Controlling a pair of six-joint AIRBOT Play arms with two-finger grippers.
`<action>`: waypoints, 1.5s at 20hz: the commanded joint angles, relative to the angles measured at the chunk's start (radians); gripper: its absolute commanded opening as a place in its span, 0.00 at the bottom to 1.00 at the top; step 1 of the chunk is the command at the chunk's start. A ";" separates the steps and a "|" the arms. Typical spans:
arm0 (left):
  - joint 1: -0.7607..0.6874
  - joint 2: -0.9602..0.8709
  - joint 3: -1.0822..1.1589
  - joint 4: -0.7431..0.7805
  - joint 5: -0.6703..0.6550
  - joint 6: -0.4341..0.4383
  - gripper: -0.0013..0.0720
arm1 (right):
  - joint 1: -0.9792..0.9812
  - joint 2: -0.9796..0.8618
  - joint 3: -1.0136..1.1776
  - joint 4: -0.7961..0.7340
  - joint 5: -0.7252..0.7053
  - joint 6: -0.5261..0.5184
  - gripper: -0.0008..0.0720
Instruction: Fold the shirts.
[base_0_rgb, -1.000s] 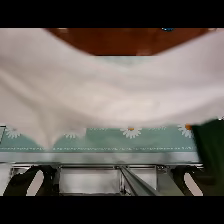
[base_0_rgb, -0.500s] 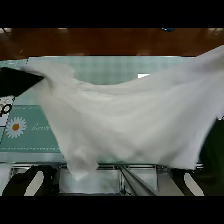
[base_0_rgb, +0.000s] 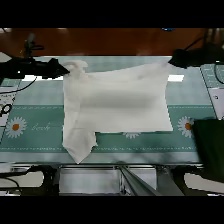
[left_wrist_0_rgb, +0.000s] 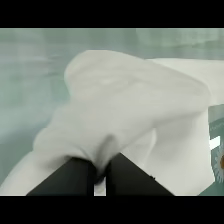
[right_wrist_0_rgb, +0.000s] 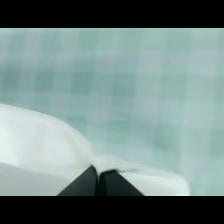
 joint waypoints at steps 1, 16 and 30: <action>-0.014 -0.203 0.126 0.006 0.010 -0.070 0.38 | 0.001 -0.240 0.117 0.119 -0.062 0.021 0.11; 0.250 0.399 -0.694 0.277 -0.243 -0.118 0.71 | -0.534 0.149 -0.438 0.271 0.153 -0.187 0.57; 0.130 0.407 -0.932 0.177 -0.064 -0.095 0.71 | -0.559 0.292 -0.738 0.392 0.134 -0.304 0.57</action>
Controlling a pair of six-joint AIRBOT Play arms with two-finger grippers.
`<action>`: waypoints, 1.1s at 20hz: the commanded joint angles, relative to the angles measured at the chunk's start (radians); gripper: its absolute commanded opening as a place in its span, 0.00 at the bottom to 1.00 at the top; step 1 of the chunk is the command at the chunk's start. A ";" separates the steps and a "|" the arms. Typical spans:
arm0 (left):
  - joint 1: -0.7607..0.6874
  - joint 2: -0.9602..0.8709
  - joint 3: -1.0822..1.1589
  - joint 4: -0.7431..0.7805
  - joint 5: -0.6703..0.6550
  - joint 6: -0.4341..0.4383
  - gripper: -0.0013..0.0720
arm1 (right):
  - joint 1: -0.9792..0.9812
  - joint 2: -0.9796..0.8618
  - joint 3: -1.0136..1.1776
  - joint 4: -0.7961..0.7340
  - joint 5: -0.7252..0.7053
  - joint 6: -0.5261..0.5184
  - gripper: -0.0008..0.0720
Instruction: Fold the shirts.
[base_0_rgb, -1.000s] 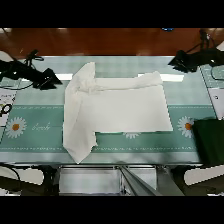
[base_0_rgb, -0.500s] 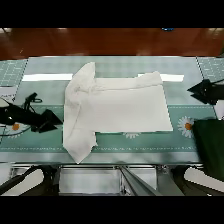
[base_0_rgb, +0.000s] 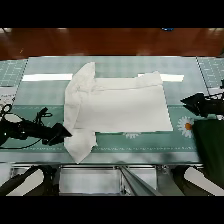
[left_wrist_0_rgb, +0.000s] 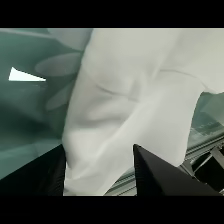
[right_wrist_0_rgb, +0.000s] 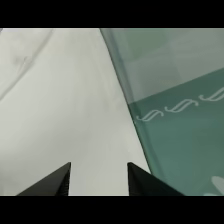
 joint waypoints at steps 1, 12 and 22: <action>-0.058 -0.027 -0.009 -0.031 0.102 -0.013 0.68 | -0.002 0.005 -0.009 0.006 -0.004 -0.007 0.57; -0.056 -0.072 0.076 -0.031 0.094 0.011 0.04 | 0.014 -0.042 -0.112 -0.204 0.032 0.087 0.57; -0.056 -0.072 0.087 -0.047 0.097 0.011 0.04 | 0.227 -0.233 -0.091 -0.009 -0.031 0.010 0.27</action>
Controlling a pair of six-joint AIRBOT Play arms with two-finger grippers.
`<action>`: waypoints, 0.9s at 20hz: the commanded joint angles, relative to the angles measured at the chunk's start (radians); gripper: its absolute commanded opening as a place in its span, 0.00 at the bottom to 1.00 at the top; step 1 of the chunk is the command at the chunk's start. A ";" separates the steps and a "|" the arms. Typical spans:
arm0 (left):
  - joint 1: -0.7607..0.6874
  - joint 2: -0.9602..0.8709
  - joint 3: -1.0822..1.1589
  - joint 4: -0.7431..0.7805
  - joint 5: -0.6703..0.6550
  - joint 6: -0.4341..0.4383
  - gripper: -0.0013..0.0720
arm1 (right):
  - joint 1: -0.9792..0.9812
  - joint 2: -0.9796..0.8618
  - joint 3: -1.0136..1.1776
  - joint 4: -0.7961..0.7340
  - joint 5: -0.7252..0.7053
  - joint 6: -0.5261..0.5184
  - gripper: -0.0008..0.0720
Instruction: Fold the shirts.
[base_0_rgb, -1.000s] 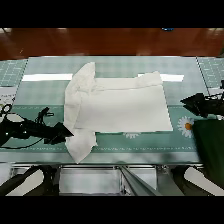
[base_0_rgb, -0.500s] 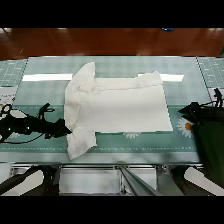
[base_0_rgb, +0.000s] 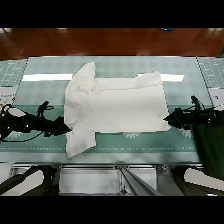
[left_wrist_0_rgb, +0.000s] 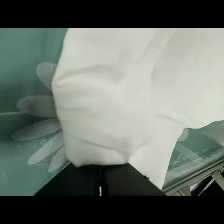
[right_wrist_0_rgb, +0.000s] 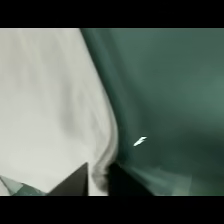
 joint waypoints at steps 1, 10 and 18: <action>0.000 0.001 0.027 -0.016 0.000 0.000 0.04 | 0.094 -0.042 0.046 0.141 -0.021 -0.082 0.03; 0.002 0.175 0.753 -0.142 -0.048 -0.016 0.04 | 0.177 0.143 0.858 0.121 0.130 0.035 0.04; 0.116 0.312 1.382 -0.129 -0.005 -0.129 0.04 | 0.177 0.406 1.331 -0.051 0.117 0.106 0.04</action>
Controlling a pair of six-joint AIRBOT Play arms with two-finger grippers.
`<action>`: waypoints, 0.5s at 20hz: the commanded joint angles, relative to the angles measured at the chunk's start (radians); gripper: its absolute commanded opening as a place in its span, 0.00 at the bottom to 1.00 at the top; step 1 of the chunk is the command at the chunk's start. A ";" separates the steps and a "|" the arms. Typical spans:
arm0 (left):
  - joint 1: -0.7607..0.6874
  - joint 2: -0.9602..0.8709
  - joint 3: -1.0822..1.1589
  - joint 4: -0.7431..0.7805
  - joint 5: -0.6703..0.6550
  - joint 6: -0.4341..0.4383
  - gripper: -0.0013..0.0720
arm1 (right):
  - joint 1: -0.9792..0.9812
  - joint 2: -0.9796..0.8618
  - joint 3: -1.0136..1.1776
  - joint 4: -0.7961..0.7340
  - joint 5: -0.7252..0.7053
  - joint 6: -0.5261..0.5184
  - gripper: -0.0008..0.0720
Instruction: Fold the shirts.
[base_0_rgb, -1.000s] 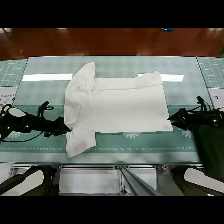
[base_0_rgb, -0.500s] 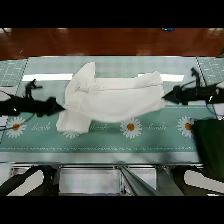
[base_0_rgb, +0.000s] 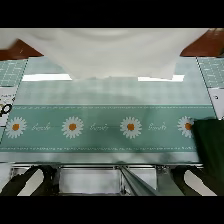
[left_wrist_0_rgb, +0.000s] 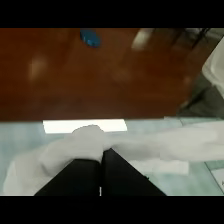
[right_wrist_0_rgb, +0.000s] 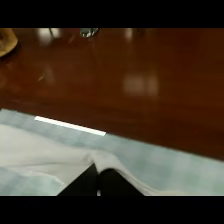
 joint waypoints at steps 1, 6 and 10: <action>0.067 0.083 0.195 0.014 0.018 -0.025 0.04 | 0.001 0.140 0.103 -0.098 -0.013 0.032 0.04; 0.138 0.288 0.206 0.170 0.027 -0.025 0.04 | 0.001 0.289 0.103 -0.161 0.039 0.061 0.04; 0.130 0.429 0.205 0.311 -0.020 -0.077 0.04 | 0.002 0.343 0.101 -0.244 0.128 0.084 0.04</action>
